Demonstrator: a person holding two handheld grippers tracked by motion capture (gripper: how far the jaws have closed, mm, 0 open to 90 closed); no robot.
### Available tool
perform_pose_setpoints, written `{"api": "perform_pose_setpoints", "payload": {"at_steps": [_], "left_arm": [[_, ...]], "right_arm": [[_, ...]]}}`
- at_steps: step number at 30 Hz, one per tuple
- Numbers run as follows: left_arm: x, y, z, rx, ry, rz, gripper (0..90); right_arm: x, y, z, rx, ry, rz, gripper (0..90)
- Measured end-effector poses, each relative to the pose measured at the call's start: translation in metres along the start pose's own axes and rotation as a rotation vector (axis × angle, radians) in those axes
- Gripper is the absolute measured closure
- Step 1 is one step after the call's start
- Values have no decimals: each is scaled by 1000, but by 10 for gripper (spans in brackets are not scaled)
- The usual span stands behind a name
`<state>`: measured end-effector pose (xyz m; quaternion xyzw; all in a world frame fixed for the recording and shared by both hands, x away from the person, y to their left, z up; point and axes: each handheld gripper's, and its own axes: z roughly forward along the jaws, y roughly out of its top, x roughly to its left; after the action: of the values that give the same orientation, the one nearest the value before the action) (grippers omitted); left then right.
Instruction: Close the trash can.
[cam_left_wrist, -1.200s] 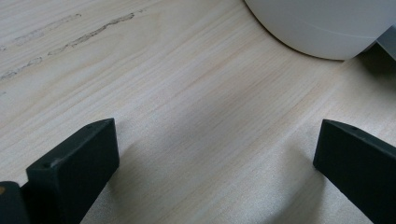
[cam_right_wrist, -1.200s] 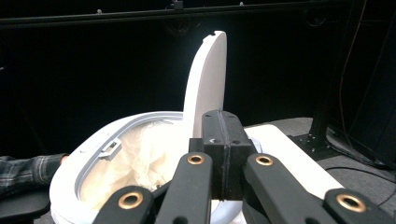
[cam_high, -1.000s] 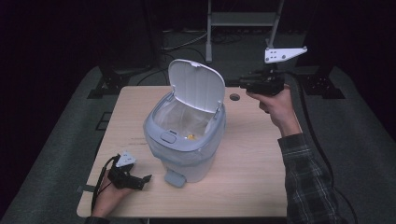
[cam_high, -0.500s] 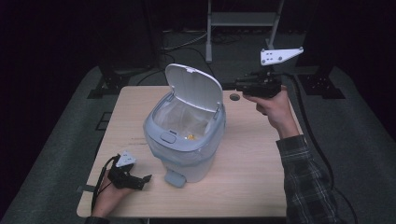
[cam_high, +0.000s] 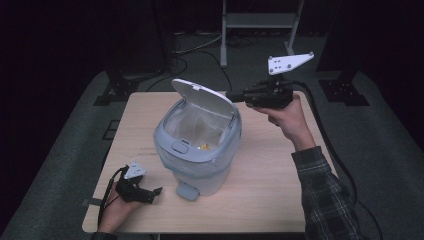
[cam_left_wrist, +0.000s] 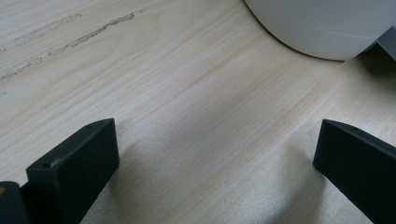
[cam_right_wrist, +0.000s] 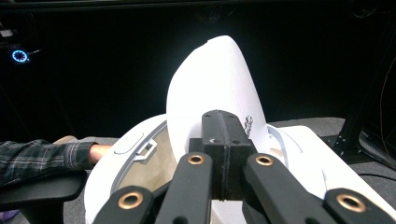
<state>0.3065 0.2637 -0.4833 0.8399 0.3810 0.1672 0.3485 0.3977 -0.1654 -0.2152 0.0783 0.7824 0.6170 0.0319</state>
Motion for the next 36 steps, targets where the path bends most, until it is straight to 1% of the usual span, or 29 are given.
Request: {"api": "perform_pose_setpoints", "payload": {"at_steps": [4,10,11,14,23,36], "left_arm": [[0,0,0,0,0,0,0],[0,0,0,0,0,0,0],[0,0,0,0,0,0,0],[0,0,0,-2,0,-1,0],[0,0,0,0,0,0,0],[0,0,1,-2,0,-1,0]], "right_arm": [[1,1,4,6,12,-2,900],[7,5,14,23,33,-16,900],[9,6,16,23,42,-21,900],[10,7,20,30,50,-22,900],[14,10,33,48,79,-40,900],[17,13,56,84,119,-45,900]]}}
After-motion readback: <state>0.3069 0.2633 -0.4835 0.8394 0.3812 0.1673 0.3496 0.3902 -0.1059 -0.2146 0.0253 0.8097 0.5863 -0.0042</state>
